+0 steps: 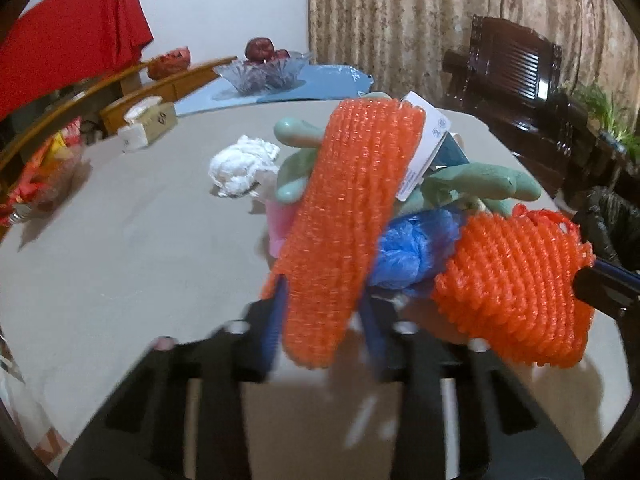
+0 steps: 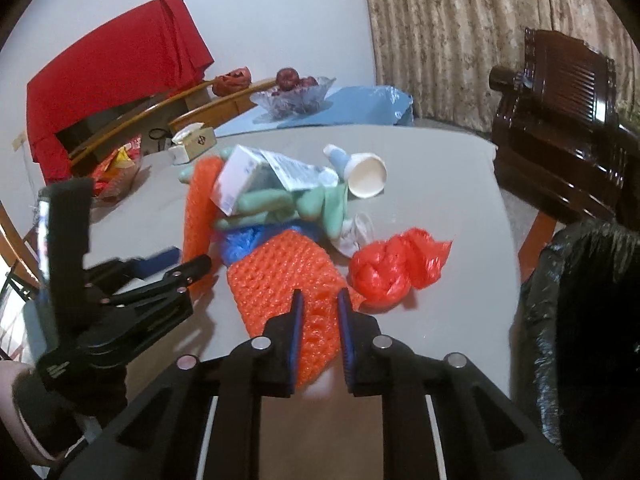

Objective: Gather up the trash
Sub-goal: 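Grasp the long orange foam net with the left tool while the right tool grasps the square orange net, then carry both orange foam nets over the bin and open both tools to drop them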

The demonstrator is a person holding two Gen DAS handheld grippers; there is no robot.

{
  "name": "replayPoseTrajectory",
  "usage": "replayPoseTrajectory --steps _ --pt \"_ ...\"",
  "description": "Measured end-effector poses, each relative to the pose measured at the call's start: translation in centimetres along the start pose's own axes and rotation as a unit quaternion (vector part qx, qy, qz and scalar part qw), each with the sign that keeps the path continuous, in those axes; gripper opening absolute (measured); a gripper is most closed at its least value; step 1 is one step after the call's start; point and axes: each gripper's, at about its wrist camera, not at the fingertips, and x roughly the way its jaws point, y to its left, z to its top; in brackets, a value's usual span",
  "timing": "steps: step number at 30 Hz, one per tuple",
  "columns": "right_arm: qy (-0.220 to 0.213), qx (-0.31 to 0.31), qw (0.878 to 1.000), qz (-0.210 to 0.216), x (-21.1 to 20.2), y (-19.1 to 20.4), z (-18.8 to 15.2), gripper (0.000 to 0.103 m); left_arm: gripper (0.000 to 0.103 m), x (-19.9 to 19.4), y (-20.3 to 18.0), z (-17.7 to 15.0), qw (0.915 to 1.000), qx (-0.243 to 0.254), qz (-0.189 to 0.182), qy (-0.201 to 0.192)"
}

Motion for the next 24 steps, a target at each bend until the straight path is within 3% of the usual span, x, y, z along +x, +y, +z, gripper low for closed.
replayPoseTrajectory --steps 2,10,18,24 --pt "-0.009 -0.004 1.0 0.0 -0.7 0.2 0.3 0.016 0.012 -0.2 0.2 0.0 1.0 0.0 0.007 -0.003" --pt "-0.044 -0.005 0.999 -0.005 -4.2 0.3 1.5 0.016 0.01 -4.7 0.9 0.4 0.9994 -0.01 0.0 -0.033" --pt "-0.09 0.003 0.996 -0.027 -9.3 -1.0 2.2 0.016 0.01 -10.2 -2.0 1.1 0.9962 0.008 -0.06 -0.062" --pt "-0.12 0.028 0.99 -0.074 -13.3 -4.3 2.2 0.016 0.01 -12.0 -6.8 2.1 0.989 0.04 -0.119 -0.078"
